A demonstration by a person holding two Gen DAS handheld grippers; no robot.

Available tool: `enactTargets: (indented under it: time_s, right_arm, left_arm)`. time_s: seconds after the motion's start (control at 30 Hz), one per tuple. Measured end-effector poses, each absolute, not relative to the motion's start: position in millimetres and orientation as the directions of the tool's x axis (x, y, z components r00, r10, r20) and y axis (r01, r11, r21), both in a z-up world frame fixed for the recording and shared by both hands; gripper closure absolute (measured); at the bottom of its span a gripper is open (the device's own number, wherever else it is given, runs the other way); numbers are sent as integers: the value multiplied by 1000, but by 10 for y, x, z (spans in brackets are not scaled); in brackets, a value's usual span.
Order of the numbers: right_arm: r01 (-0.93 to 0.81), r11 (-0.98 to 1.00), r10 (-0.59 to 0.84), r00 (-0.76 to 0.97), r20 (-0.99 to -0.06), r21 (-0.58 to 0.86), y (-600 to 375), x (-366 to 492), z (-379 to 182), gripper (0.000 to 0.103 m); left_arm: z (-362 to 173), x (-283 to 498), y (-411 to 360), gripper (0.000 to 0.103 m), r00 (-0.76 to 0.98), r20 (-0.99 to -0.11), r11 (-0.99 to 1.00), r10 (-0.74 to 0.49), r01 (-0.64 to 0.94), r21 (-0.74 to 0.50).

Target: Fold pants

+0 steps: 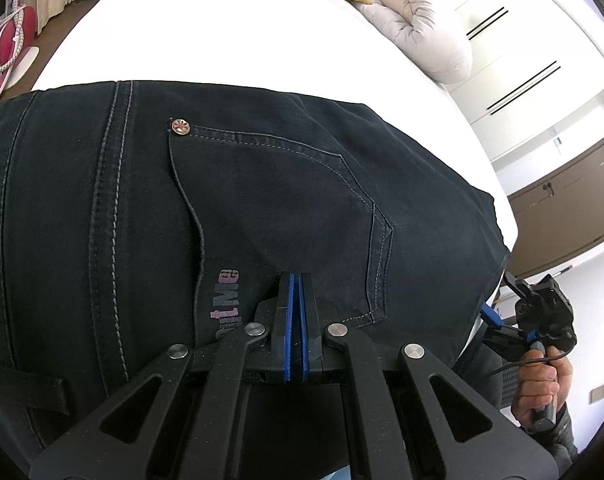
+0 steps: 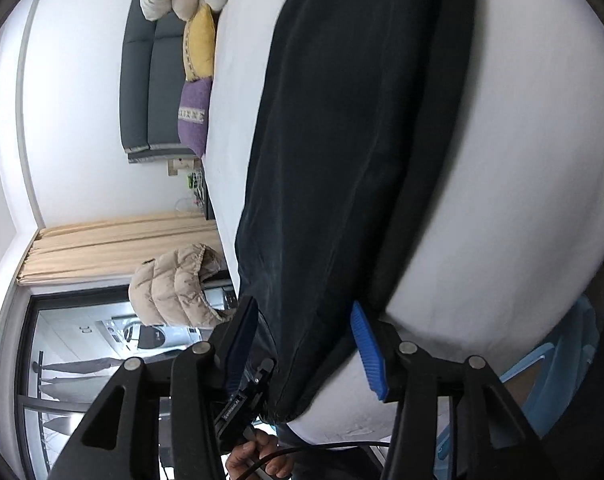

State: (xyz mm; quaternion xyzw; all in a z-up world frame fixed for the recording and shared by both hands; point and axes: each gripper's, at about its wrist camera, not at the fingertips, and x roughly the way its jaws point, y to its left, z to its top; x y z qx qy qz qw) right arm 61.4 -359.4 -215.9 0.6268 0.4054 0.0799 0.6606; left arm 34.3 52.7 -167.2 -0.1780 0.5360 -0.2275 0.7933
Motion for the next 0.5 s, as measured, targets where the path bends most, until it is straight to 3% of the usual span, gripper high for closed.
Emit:
enactTargets:
  time_s: [0.1, 0.17, 0.2, 0.5]
  right_arm:
    - [395, 193, 629, 652, -422, 898, -3534, 633, -2164, 54]
    - [386, 216, 633, 644, -430, 897, -3502, 680, -2181, 74]
    - [391, 224, 631, 640, -438, 893, -3497, 690, -2194, 95]
    - [414, 282, 595, 632, -496, 866, -3463, 544, -2234, 101]
  left_arm:
    - [-1675, 341, 527, 101, 323, -768, 832, -553, 169, -528]
    - [-1674, 337, 522, 101, 325, -768, 833, -551, 172, -526]
    - [-1667, 331, 521, 101, 325, -769, 834, -551, 172, -525]
    - [-1589, 277, 520, 101, 341, -783, 854, -520, 195, -483]
